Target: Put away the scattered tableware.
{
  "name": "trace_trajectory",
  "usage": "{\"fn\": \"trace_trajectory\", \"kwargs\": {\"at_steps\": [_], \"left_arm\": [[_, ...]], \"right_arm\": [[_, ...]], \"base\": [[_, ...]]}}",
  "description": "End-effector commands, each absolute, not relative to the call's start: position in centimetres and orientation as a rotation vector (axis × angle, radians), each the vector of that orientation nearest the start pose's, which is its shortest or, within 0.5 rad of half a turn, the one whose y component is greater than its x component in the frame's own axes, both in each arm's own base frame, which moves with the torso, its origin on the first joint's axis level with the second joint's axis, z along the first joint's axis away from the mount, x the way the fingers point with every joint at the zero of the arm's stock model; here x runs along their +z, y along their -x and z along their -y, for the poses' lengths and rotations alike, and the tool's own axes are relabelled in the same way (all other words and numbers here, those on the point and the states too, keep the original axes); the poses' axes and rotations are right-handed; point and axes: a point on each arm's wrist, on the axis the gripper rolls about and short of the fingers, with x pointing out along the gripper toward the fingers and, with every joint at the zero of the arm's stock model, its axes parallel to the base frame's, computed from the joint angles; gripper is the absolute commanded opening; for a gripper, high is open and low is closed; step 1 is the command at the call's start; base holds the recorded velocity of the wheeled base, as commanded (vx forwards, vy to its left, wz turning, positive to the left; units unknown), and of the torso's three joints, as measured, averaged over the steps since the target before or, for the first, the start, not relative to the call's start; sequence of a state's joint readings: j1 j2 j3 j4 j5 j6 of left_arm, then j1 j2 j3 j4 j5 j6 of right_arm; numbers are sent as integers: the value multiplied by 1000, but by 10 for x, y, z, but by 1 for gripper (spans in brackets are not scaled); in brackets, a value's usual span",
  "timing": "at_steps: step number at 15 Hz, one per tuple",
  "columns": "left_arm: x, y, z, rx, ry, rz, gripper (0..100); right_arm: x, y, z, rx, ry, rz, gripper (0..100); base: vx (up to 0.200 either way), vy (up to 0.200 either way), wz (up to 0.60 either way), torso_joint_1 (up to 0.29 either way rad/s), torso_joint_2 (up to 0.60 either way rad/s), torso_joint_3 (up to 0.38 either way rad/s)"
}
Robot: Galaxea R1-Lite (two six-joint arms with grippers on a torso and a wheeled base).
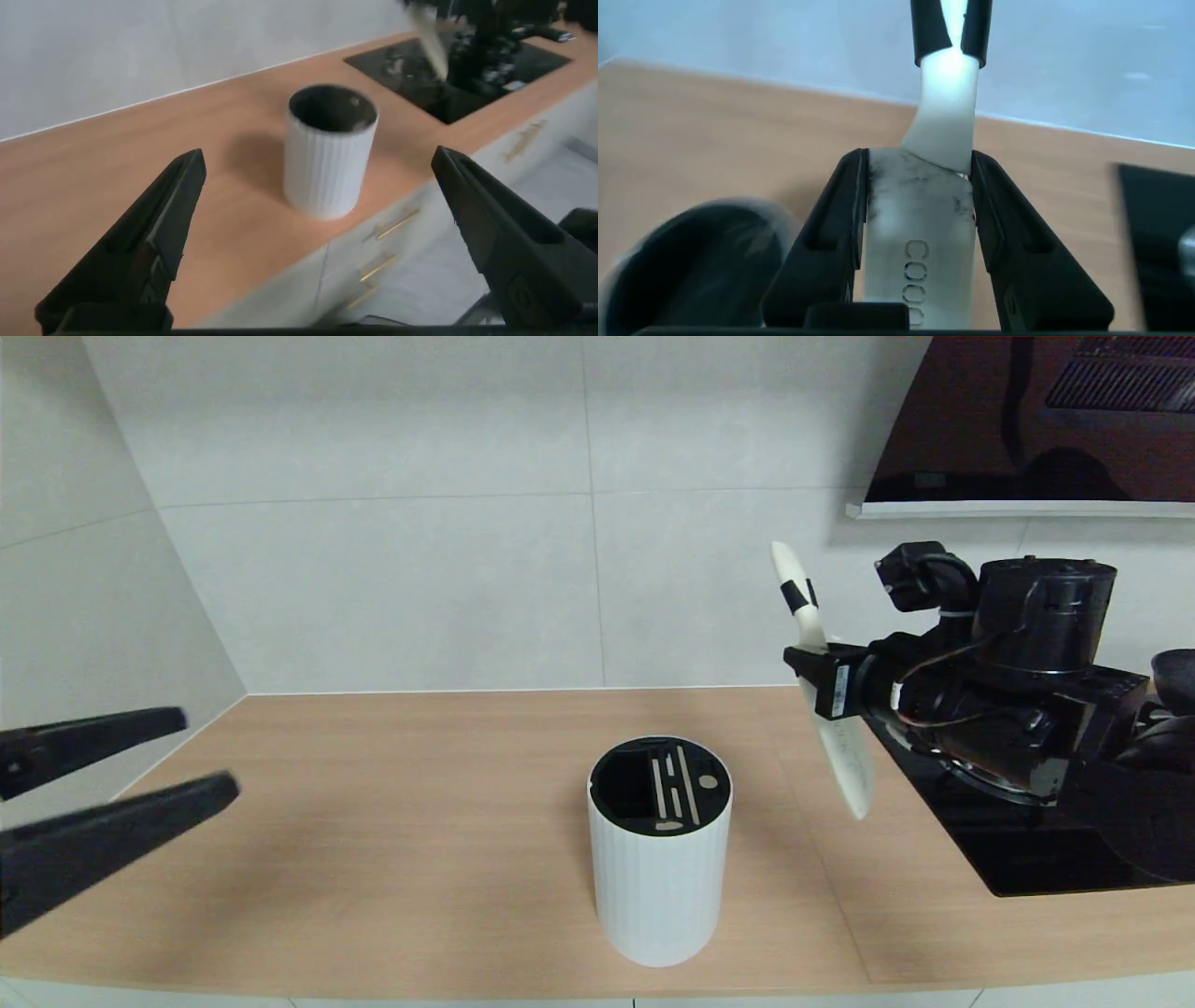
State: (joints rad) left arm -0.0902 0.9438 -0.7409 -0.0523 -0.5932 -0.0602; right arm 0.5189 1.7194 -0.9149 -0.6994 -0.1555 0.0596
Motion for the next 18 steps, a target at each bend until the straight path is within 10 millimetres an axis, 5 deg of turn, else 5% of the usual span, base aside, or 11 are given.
{"fn": "trace_trajectory", "kwargs": {"at_steps": [1,7,10,18], "left_arm": [[250,-178,54,-796,271,-322,100],[241,-213,83,-822,570,-261,100],[212,-232,132,-732,574,-286,100],[189,-229,174,-816,666,-293,100]], "right_arm": [[216,-261,-176,439,-22,-103,0],[208,-220,-207,588,-4,-129,0],[206,-204,-222,639,-21,-142,0],[200,-182,-239,731,-9,-167,0]], "base": [[0,0,0,0,0,0],[0,0,0,0,0,0],[0,0,0,0,0,0],[0,0,0,0,0,0]]}}
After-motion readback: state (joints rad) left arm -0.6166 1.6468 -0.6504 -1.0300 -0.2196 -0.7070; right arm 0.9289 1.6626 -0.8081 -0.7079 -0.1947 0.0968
